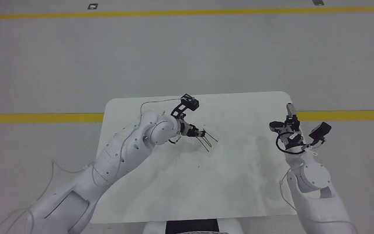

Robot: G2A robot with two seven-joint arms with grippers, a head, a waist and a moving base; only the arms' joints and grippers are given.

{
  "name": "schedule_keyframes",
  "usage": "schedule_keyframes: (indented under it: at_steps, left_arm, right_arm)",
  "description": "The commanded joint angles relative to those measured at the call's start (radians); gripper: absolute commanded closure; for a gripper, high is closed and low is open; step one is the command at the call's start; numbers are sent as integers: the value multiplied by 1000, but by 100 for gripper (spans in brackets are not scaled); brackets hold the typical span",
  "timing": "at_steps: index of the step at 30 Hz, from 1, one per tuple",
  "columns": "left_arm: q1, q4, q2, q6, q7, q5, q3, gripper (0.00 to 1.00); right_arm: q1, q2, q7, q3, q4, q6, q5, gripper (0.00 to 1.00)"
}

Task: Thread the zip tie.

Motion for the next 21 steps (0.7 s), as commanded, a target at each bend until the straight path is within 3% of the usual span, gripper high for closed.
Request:
schedule_keyframes:
  at_steps: [1, 6, 10, 15, 21]
  left_arm:
    - [-27, 6, -1, -124, -63, 93, 51, 0]
    - [-71, 23, -17, -205, -121, 141, 112, 0]
    - [-114, 67, -39, -254, -149, 145, 157, 0]
    - [-160, 129, -72, -258, -126, 217, 219, 0]
    - [-160, 129, -72, -258, -126, 217, 219, 0]
  right_arm:
    - [0, 0, 0, 0, 0, 0, 0, 0]
    - [0, 0, 0, 0, 0, 0, 0, 0]
    - [0, 0, 0, 0, 0, 0, 0, 0]
    - [0, 0, 0, 0, 0, 0, 0, 0]
    - [0, 0, 0, 0, 0, 0, 0, 0]
